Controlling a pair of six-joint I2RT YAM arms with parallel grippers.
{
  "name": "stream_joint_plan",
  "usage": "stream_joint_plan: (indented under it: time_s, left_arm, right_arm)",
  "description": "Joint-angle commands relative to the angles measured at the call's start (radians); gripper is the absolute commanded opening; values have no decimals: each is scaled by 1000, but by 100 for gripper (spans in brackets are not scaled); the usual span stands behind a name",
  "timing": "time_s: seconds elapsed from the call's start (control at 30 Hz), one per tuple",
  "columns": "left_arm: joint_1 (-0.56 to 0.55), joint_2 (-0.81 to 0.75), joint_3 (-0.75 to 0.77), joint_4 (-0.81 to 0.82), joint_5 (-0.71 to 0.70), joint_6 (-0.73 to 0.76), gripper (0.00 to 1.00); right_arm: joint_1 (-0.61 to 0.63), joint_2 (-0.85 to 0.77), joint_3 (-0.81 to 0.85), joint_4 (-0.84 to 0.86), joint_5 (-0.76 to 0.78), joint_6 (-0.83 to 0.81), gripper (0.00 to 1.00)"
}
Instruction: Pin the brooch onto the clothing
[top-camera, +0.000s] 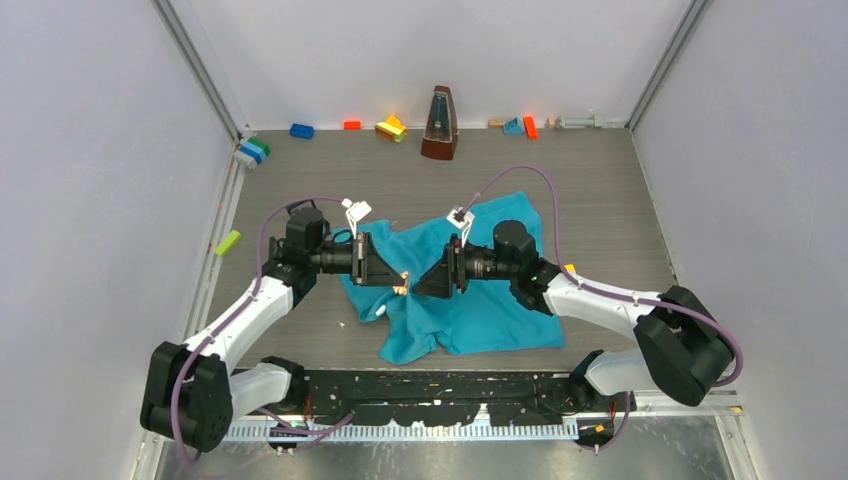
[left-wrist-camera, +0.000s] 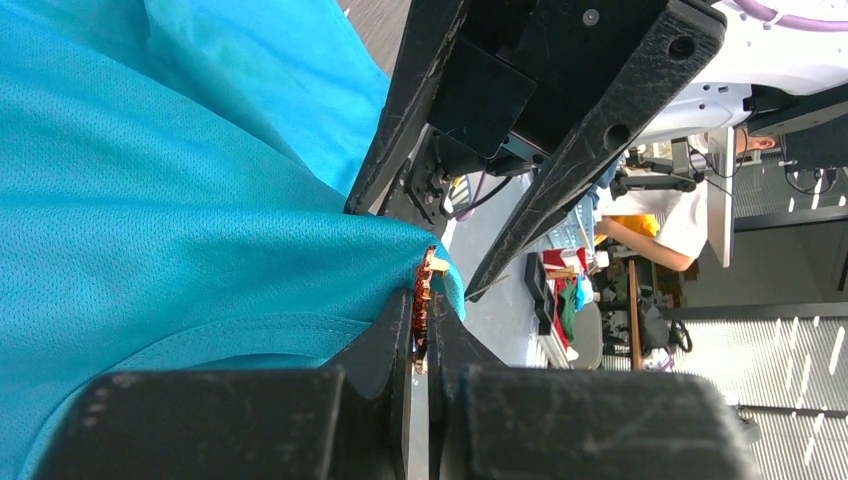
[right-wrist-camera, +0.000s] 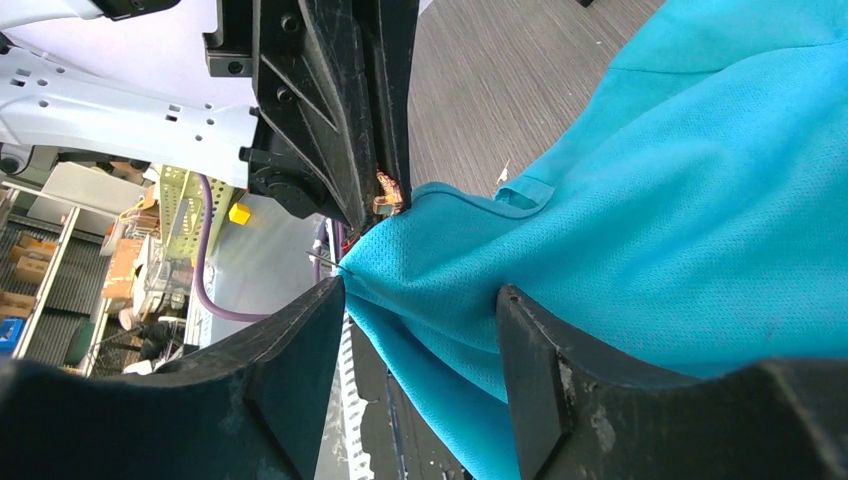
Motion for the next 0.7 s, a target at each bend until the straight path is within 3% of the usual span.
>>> stream_joint_plan:
  time_s: [0.0, 0.3, 0.67]
  left_arm:
    - [5, -14, 17, 56, 43, -22, 0]
    - [5, -20, 15, 59, 48, -25, 0]
    - [4, -20, 15, 64, 62, -27, 0]
  right_arm:
    - [7, -4, 12, 73, -17, 3, 64]
    - [24, 24, 27, 75, -2, -1, 64]
    - [29, 56, 48, 115, -5, 45, 51]
